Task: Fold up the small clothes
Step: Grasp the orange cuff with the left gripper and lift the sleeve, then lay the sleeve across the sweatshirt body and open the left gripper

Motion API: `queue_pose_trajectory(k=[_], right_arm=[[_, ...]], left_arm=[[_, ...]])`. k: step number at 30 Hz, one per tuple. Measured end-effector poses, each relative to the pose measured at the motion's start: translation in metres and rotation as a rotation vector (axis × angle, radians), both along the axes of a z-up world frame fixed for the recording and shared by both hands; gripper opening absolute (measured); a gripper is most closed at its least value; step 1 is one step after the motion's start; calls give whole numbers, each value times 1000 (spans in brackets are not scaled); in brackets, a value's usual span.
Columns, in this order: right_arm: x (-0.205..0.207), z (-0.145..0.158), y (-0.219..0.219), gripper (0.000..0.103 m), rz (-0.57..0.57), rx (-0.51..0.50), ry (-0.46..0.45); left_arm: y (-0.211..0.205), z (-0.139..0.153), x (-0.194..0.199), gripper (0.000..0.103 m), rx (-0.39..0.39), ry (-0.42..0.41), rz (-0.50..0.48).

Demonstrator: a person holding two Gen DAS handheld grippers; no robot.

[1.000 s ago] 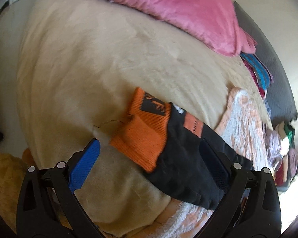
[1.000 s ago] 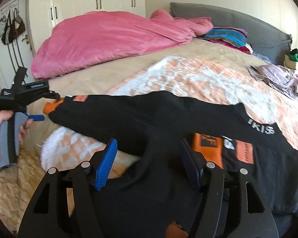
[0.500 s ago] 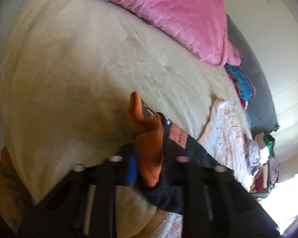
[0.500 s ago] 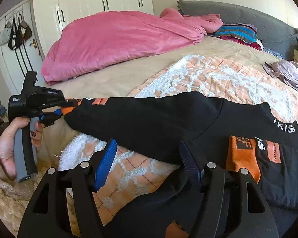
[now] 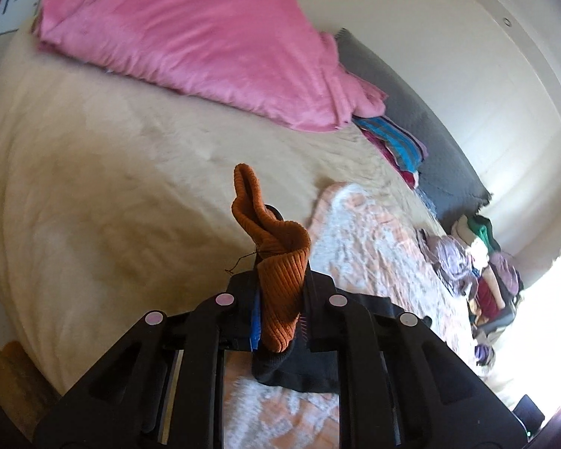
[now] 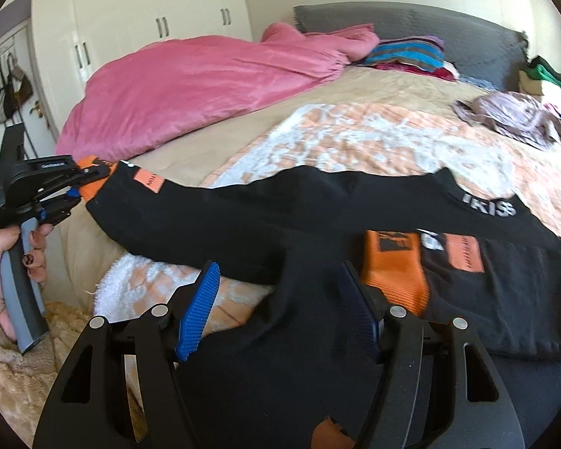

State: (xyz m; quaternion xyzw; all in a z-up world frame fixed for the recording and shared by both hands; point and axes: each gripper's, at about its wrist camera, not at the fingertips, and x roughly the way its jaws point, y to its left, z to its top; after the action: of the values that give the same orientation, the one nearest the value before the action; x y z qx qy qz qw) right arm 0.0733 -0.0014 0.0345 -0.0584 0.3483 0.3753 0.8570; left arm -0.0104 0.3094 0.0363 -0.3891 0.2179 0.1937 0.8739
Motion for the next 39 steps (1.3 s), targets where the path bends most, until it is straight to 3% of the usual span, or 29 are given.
queue_pose_trajectory(k=[21,39], right_arm=[[20,19,-118,64,-306,46,-24],[27,14,-196,64,-495,61,-2]], left_arm=[[-102,56,48,8,99,-109,-294],[-187,51,111,8,106,-62,-512]])
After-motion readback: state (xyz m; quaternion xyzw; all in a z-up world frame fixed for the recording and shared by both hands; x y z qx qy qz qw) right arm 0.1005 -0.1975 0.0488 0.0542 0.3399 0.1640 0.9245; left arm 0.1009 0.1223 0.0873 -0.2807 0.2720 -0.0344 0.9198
